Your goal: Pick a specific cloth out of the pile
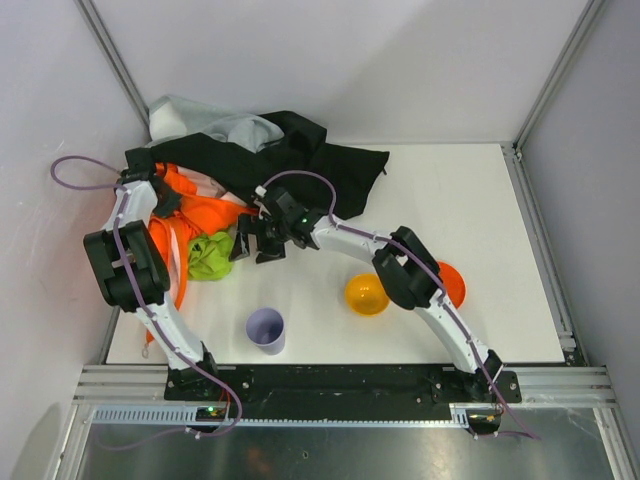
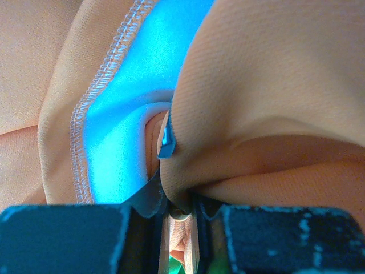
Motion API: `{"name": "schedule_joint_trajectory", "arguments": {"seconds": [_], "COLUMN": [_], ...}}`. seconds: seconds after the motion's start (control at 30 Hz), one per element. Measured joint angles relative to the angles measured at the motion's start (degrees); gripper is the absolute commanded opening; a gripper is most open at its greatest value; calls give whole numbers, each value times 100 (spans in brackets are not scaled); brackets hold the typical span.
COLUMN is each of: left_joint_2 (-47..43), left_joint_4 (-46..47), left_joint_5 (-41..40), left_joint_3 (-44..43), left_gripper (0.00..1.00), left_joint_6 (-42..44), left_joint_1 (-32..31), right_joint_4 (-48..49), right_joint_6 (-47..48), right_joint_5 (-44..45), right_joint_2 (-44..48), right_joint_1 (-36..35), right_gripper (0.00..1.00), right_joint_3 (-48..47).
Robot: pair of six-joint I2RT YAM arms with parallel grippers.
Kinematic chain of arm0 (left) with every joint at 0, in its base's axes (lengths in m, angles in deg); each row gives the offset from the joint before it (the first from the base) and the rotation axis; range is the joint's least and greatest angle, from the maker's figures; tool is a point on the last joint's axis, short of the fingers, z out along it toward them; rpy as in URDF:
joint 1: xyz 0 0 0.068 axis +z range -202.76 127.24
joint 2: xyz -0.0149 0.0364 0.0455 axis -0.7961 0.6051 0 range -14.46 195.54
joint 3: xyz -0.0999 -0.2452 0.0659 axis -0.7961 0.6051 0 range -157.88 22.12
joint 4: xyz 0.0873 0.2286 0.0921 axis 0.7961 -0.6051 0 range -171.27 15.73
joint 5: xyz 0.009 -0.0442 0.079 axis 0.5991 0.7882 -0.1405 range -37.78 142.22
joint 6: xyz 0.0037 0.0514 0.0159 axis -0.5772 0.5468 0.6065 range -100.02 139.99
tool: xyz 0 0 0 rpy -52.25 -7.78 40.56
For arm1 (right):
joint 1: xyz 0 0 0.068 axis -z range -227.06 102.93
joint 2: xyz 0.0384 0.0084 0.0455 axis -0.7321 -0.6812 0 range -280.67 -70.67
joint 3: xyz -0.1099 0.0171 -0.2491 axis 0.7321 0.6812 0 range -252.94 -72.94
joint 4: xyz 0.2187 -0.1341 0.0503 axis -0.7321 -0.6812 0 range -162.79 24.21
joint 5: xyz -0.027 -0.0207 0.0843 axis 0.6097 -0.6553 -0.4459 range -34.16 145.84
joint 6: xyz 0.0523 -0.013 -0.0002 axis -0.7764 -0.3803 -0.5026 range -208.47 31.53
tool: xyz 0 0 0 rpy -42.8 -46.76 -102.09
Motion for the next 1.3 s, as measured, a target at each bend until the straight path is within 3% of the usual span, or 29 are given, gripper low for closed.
{"name": "schedule_joint_trajectory", "arguments": {"seconds": [0.43,0.8,1.0,1.17,1.3], "left_joint_2": [4,17,20,22,28], "left_joint_4": [0,13,13,15,20], "left_joint_5": [46,72,92,96,96], "left_joint_3": [0,0,0,0,0], "left_gripper": [3,4,4,4,4], "left_joint_6": [-9,-15,-15,-15,-17], "left_joint_1": [13,17,24,24,26], "right_joint_4": [586,1384,1718,2009,2138], "right_joint_6": [-850,-1510,-1797,-1961,-2068], "right_joint_5": [-391,-750,-861,-929,-1014], "right_joint_2": [-796,-1432,-1735,-1864,-1873], "right_joint_1": [0,-48,-68,-79,-79], "right_gripper": [98,77,52,16,2], "right_joint_3": [-402,-927,-1165,-1191,-1191]}}
